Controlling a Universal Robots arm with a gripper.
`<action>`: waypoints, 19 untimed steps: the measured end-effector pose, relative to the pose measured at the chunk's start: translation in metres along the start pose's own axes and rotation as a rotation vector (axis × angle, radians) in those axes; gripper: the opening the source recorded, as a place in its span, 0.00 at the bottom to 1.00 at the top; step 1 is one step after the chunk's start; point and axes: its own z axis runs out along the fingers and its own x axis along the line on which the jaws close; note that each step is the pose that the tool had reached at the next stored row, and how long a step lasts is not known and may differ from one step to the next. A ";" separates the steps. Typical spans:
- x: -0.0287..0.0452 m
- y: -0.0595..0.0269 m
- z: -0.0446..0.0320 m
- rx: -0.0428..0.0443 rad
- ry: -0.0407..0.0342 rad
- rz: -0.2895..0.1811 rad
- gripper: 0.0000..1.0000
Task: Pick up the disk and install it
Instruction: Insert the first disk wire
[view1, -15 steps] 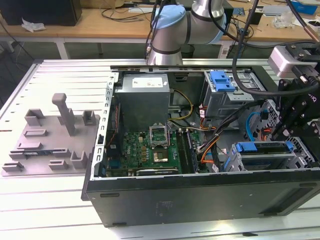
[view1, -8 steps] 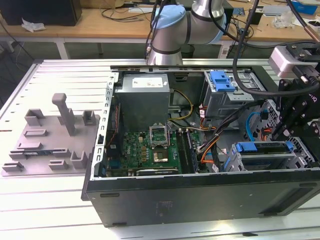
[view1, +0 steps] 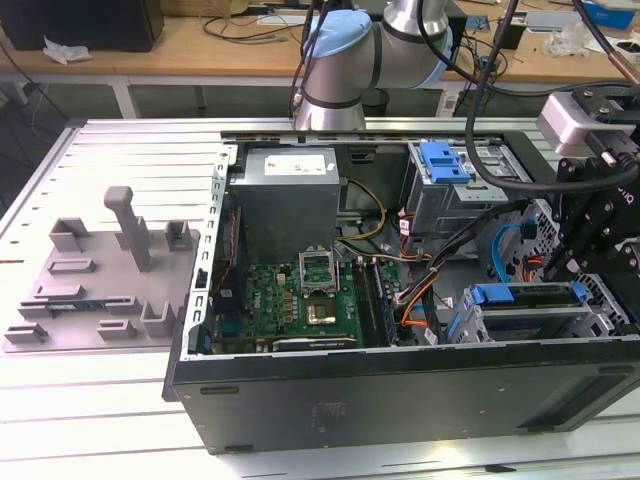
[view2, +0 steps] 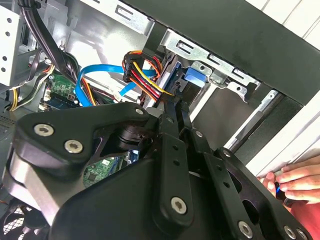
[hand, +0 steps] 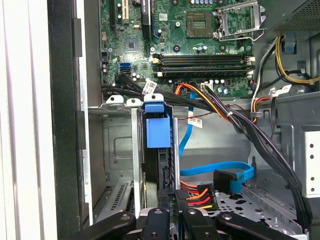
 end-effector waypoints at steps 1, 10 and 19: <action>0.0000 -0.0001 0.0001 0.0010 -0.0001 0.000 0.16; 0.0001 0.0023 0.0012 0.0144 -0.0008 0.000 0.16; 0.0002 0.0030 0.0033 0.0153 -0.0008 0.000 0.16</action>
